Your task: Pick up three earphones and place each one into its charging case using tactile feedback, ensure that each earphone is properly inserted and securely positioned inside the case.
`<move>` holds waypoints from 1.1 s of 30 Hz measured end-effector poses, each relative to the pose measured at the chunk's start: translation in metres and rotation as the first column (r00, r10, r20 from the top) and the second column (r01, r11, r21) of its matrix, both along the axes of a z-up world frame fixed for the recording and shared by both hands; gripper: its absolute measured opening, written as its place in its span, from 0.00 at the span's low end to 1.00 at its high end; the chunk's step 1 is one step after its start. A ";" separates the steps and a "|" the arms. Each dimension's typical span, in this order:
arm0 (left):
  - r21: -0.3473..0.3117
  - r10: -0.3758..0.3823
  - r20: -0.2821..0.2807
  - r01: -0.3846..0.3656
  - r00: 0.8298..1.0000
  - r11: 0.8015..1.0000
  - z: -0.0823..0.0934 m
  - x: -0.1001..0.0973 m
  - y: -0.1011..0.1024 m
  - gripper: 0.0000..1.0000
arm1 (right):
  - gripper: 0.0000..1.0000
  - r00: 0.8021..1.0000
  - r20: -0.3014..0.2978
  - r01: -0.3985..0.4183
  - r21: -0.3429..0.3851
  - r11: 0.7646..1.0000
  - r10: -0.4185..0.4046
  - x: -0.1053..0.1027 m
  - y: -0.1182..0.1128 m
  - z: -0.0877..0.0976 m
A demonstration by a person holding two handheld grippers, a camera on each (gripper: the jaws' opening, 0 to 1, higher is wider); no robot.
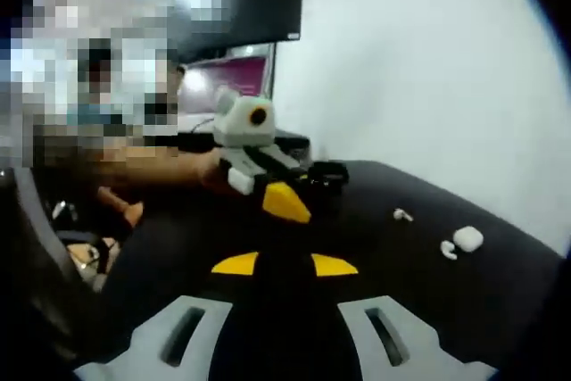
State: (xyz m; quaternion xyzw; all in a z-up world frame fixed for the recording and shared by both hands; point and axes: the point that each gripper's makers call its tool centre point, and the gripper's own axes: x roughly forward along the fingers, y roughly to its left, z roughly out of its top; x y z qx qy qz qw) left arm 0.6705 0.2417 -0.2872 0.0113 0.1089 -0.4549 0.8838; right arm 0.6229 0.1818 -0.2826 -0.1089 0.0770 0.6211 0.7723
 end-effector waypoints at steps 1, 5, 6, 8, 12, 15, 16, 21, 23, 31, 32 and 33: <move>-0.008 0.001 -0.023 -0.001 1.000 1.000 -0.005 -0.001 0.000 0.14 | 0.22 1.000 0.000 0.006 0.002 1.000 -0.006 0.001 -0.002 -0.001; 0.057 -0.003 -0.090 0.008 0.996 0.998 -0.024 -0.003 0.001 0.14 | 0.22 0.999 -0.027 0.027 0.023 0.999 -0.026 0.007 -0.009 -0.006; 0.070 -0.005 -0.096 0.011 0.995 0.997 -0.026 -0.002 -0.001 0.14 | 0.22 0.999 -0.035 0.029 0.024 0.999 -0.028 0.008 -0.009 -0.008; 0.110 -0.014 -0.153 0.031 0.988 0.993 -0.039 -0.005 -0.004 0.15 | 0.22 0.998 -0.045 0.031 0.017 0.999 -0.031 0.009 -0.009 -0.013; 0.084 0.005 -0.151 0.008 0.989 0.996 -0.037 -0.002 -0.005 0.14 | 0.26 0.998 -0.062 -0.003 -0.015 1.000 0.002 0.001 -0.003 -0.021; 0.087 0.009 -0.139 0.003 0.990 0.996 -0.037 -0.002 -0.005 0.14 | 0.27 0.997 -0.071 -0.024 -0.022 0.999 0.022 -0.005 0.008 -0.021; 0.088 0.010 -0.133 0.002 0.991 0.996 -0.036 -0.002 -0.004 0.14 | 0.27 0.997 -0.076 -0.031 -0.024 0.999 0.029 -0.007 0.012 -0.020; 0.094 0.009 -0.116 0.002 0.993 0.996 -0.036 -0.002 -0.002 0.15 | 0.27 0.995 -0.095 -0.033 -0.056 0.998 0.028 -0.012 0.031 -0.029; 0.097 0.009 -0.112 0.002 0.994 0.995 -0.036 -0.002 -0.001 0.15 | 0.27 0.995 -0.093 -0.031 -0.063 0.997 0.025 -0.011 0.039 -0.032; 0.102 0.002 -0.102 0.008 0.995 0.995 -0.037 -0.002 -0.001 0.15 | 0.22 0.996 -0.082 -0.029 -0.109 0.994 0.020 -0.007 0.047 -0.042; 0.104 0.002 -0.100 0.009 0.995 0.995 -0.037 -0.002 -0.002 0.15 | 0.21 0.997 -0.074 -0.026 -0.116 0.993 0.017 -0.006 0.046 -0.043; 0.105 0.002 -0.099 0.009 0.995 0.994 -0.037 -0.002 -0.001 0.15 | 0.20 0.998 -0.064 -0.027 -0.114 0.993 0.020 -0.005 0.046 -0.043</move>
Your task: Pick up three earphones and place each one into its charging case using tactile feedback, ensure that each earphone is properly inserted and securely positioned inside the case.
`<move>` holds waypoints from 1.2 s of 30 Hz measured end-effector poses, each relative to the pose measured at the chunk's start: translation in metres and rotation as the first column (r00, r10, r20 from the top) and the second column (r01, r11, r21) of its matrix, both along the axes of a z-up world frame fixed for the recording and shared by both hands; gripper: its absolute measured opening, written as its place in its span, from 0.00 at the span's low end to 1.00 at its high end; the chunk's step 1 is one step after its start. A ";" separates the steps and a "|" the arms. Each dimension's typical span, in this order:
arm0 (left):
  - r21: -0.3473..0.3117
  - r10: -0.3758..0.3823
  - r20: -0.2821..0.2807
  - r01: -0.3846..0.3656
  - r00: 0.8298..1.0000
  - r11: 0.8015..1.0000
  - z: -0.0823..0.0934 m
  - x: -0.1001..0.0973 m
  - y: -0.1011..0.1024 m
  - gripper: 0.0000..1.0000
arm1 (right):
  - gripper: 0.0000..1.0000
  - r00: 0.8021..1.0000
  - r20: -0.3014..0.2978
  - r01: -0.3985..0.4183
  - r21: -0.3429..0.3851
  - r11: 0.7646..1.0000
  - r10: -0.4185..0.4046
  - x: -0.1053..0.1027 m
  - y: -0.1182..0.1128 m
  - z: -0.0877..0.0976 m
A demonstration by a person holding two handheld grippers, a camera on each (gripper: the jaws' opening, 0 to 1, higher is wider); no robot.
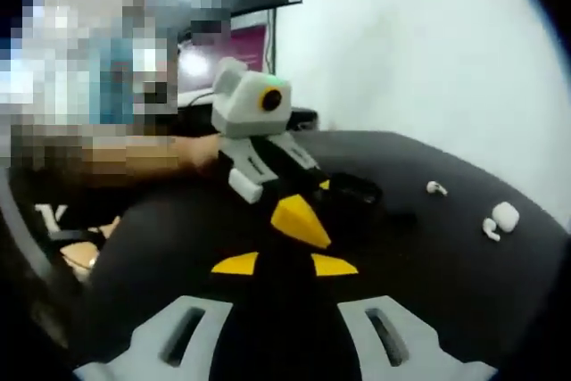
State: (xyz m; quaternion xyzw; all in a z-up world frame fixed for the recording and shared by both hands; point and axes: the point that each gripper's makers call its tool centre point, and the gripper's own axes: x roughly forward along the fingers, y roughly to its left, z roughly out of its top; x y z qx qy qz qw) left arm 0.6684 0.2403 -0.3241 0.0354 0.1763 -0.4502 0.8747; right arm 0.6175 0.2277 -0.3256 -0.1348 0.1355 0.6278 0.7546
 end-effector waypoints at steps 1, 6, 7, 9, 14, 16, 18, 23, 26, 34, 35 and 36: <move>0.000 0.000 0.001 0.000 1.000 1.000 0.000 0.001 0.000 0.15 | 0.19 1.000 0.002 0.000 -0.001 1.000 0.000 0.000 0.000 0.000; 0.003 -0.001 0.005 0.001 1.000 1.000 -0.001 0.001 -0.001 0.15 | 0.14 1.000 0.009 0.006 0.000 1.000 -0.006 0.003 -0.001 -0.001; 0.005 -0.001 0.007 0.001 1.000 1.000 -0.001 0.001 -0.001 0.15 | 0.14 1.000 0.013 0.006 -0.001 1.000 -0.006 0.003 -0.002 -0.001; 0.005 -0.002 0.009 0.002 1.000 1.000 -0.001 0.001 -0.001 0.15 | 0.14 1.000 0.017 0.006 -0.002 1.000 -0.006 0.003 -0.003 -0.001; 0.007 -0.002 0.011 0.002 1.000 1.000 -0.001 0.002 -0.001 0.15 | 0.14 1.000 -0.003 0.010 0.004 1.000 -0.010 0.003 -0.009 0.002; 0.008 -0.003 0.013 0.003 1.000 1.000 -0.001 0.001 -0.001 0.15 | 0.14 1.000 -0.018 0.016 0.020 1.000 -0.015 0.003 -0.012 0.005; 0.009 -0.005 0.014 0.005 1.000 1.000 -0.001 0.000 -0.001 0.15 | 0.14 1.000 -0.015 0.016 0.026 1.000 -0.015 0.003 -0.017 0.008; 0.013 -0.005 0.020 0.005 1.000 1.000 0.000 0.000 -0.001 0.14 | 0.14 0.997 -0.026 0.077 0.126 0.989 -0.074 0.014 -0.039 0.039; 0.015 -0.007 0.022 0.007 1.000 1.000 0.000 0.000 -0.002 0.14 | 0.14 0.993 -0.041 0.115 0.216 0.970 -0.109 0.020 -0.059 0.062; 0.031 -0.018 0.022 0.017 1.000 0.999 0.003 -0.001 -0.009 0.14 | 0.14 0.985 -0.009 0.165 0.281 0.945 -0.170 0.033 -0.097 0.090; 0.029 -0.020 0.021 0.019 1.000 0.999 0.004 -0.002 -0.011 0.14 | 0.14 0.984 -0.004 0.171 0.283 0.944 -0.177 0.034 -0.101 0.092; 0.027 -0.022 0.019 0.021 1.000 0.999 0.005 -0.001 -0.014 0.14 | 0.14 0.983 -0.002 0.176 0.285 0.942 -0.184 0.035 -0.103 0.094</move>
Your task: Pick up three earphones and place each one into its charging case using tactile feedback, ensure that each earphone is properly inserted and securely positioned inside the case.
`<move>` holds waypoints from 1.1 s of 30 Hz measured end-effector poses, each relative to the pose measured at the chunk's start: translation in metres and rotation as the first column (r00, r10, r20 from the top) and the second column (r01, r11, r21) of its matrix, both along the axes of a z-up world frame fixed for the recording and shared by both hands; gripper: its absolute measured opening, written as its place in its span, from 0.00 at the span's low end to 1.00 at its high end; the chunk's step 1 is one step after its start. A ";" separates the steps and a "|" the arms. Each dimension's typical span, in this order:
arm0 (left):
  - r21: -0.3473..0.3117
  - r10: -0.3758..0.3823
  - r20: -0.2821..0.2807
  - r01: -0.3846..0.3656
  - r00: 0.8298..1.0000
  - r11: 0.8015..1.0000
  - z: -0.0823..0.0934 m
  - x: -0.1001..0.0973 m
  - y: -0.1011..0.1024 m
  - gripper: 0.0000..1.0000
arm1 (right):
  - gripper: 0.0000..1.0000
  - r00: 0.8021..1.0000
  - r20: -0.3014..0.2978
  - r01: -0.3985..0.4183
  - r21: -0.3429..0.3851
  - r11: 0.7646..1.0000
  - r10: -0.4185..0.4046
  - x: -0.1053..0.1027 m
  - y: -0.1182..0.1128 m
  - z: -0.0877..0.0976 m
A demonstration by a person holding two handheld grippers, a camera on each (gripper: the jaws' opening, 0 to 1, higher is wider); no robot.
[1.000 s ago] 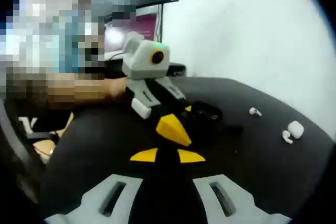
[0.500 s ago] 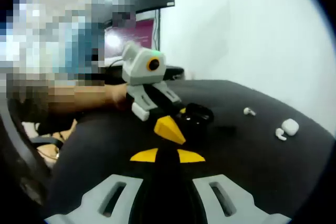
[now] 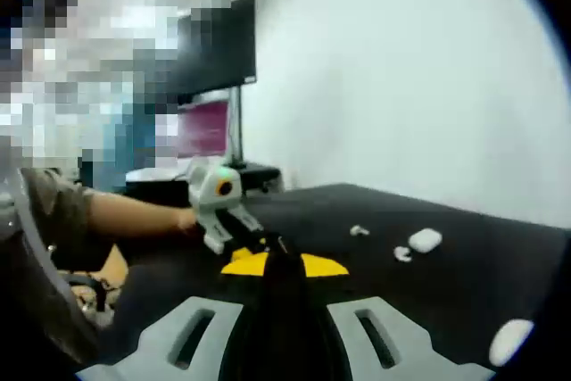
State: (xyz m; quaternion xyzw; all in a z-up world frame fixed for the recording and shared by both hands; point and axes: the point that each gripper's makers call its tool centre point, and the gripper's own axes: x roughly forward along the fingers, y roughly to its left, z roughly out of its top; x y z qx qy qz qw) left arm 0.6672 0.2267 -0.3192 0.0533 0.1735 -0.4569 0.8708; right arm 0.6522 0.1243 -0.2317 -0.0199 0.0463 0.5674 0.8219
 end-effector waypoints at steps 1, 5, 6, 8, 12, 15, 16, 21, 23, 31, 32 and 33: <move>0.006 0.001 0.001 -0.001 1.000 1.000 0.000 0.000 -0.003 0.14 | 0.14 1.000 0.004 0.005 -0.001 1.000 -0.005 0.001 -0.002 0.001; 0.002 -0.049 0.011 0.049 0.999 0.999 0.006 -0.001 -0.026 0.14 | 0.14 1.000 -0.001 0.022 -0.028 0.999 -0.022 0.003 -0.007 -0.008; 0.004 -0.063 0.018 0.063 0.998 0.998 0.008 -0.002 -0.033 0.14 | 0.14 1.000 0.000 0.026 -0.036 0.999 -0.026 0.003 -0.008 -0.010; -0.002 -0.090 0.018 0.090 0.996 0.996 0.010 -0.004 -0.043 0.14 | 0.14 0.999 0.002 0.041 -0.046 0.998 -0.041 0.006 -0.011 -0.012; -0.011 -0.116 0.024 0.116 0.993 0.993 0.009 -0.002 -0.055 0.14 | 0.14 0.998 0.019 0.061 -0.074 0.995 -0.060 0.007 -0.016 -0.012; 0.012 -0.115 -0.003 0.116 0.993 0.993 -0.008 -0.002 -0.053 0.14 | 0.14 0.998 0.031 0.066 -0.093 0.993 -0.063 0.006 -0.018 -0.011; 0.005 -0.127 0.049 0.127 0.991 0.992 0.000 -0.002 -0.057 0.14 | 0.14 0.997 0.039 0.070 -0.106 0.992 -0.066 0.007 -0.018 -0.011; 0.008 -0.137 0.025 0.137 0.990 0.991 -0.004 -0.006 -0.056 0.14 | 0.14 0.992 0.109 0.084 -0.223 0.971 -0.061 0.012 -0.018 -0.010; 0.005 -0.137 0.021 0.137 0.990 0.991 -0.005 -0.006 -0.056 0.14 | 0.14 0.989 0.144 0.070 -0.273 0.959 -0.032 0.011 -0.014 -0.008; -0.019 -0.140 -0.010 0.140 0.990 0.990 -0.006 -0.006 -0.057 0.14 | 0.14 0.980 0.172 -0.002 -0.477 0.879 0.096 0.009 0.007 -0.009; -0.022 -0.139 -0.018 0.139 0.990 0.990 -0.006 -0.005 -0.057 0.14 | 0.14 0.981 0.166 -0.009 -0.482 0.876 0.101 0.010 0.010 -0.008; -0.027 -0.138 -0.024 0.137 0.990 0.990 -0.006 -0.005 -0.058 0.14 | 0.14 0.980 0.161 -0.019 -0.504 0.863 0.115 0.010 0.011 -0.009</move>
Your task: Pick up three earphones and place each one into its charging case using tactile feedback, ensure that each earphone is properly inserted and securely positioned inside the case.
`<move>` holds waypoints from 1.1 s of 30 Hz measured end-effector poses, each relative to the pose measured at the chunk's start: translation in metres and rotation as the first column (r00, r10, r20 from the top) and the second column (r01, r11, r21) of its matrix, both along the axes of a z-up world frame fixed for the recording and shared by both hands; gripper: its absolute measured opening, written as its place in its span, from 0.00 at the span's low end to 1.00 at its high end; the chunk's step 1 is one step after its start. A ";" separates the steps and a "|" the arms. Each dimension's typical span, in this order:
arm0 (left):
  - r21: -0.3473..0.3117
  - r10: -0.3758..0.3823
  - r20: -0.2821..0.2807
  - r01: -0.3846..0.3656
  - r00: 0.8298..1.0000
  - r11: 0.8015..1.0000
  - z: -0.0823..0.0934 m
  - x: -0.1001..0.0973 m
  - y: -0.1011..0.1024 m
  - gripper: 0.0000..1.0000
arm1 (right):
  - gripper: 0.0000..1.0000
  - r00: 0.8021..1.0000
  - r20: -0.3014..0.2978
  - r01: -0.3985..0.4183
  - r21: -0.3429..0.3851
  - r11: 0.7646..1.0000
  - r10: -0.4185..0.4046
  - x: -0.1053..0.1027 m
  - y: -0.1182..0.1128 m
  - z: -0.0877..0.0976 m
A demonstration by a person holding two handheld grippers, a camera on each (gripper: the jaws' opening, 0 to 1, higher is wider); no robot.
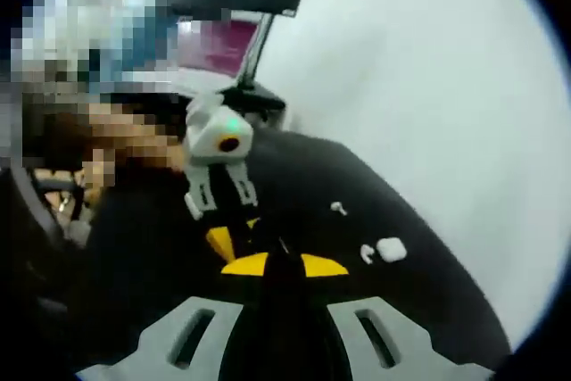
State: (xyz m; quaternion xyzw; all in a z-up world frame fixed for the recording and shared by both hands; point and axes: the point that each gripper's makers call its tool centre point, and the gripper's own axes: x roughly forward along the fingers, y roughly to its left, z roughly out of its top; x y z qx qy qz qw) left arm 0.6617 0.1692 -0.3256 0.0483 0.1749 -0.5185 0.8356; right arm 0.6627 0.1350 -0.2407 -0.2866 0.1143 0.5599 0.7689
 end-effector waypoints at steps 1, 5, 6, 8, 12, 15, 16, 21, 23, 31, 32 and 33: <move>-0.001 0.001 -0.001 -0.001 1.000 1.000 0.000 0.000 0.000 0.14 | 0.14 1.000 0.012 -0.007 -0.038 0.999 0.008 0.002 0.000 -0.001; 0.001 0.004 0.007 -0.004 1.000 1.000 -0.001 0.001 0.000 0.14 | 0.14 0.998 0.011 -0.060 -0.140 0.988 0.062 -0.002 0.004 -0.005; 0.001 0.004 0.009 -0.004 1.000 1.000 -0.001 0.001 0.000 0.14 | 0.14 0.997 0.031 -0.067 -0.177 0.982 0.074 -0.002 0.004 -0.005; 0.000 0.006 0.008 -0.006 1.000 1.000 -0.001 0.002 -0.001 0.14 | 0.14 0.991 0.077 -0.082 -0.265 0.961 0.106 -0.001 0.004 -0.006; -0.002 0.007 0.004 -0.007 1.000 1.000 -0.001 0.003 -0.001 0.14 | 0.14 0.982 0.113 -0.103 -0.363 0.926 0.154 -0.004 0.008 -0.009; -0.003 0.008 0.005 -0.008 1.000 1.000 -0.001 0.004 0.000 0.14 | 0.14 0.969 0.138 -0.130 -0.429 0.894 0.207 -0.006 0.013 -0.014; -0.003 0.009 0.006 -0.009 1.000 1.000 -0.001 0.005 0.000 0.14 | 0.14 0.964 0.126 -0.157 -0.447 0.881 0.236 -0.010 0.016 -0.018; -0.002 0.011 0.013 -0.011 1.000 1.000 0.000 0.004 -0.001 0.14 | 0.14 0.960 0.091 -0.187 -0.492 0.850 0.264 -0.008 0.023 -0.023; -0.002 0.012 0.014 -0.012 1.000 1.000 0.000 0.004 -0.001 0.14 | 0.14 0.958 0.085 -0.192 -0.518 0.834 0.273 -0.007 0.024 -0.023; -0.004 0.013 0.011 -0.013 1.000 1.000 0.001 0.004 -0.002 0.14 | 0.14 0.945 0.054 -0.224 -0.612 0.758 0.322 -0.010 0.024 -0.034; -0.004 0.013 0.011 -0.013 1.000 1.000 0.002 0.004 -0.002 0.14 | 0.14 0.941 0.050 -0.228 -0.637 0.736 0.335 -0.009 0.021 -0.035; -0.005 0.013 0.010 -0.013 1.000 1.000 0.002 0.004 -0.002 0.14 | 0.14 0.939 0.049 -0.232 -0.640 0.733 0.340 -0.010 0.022 -0.036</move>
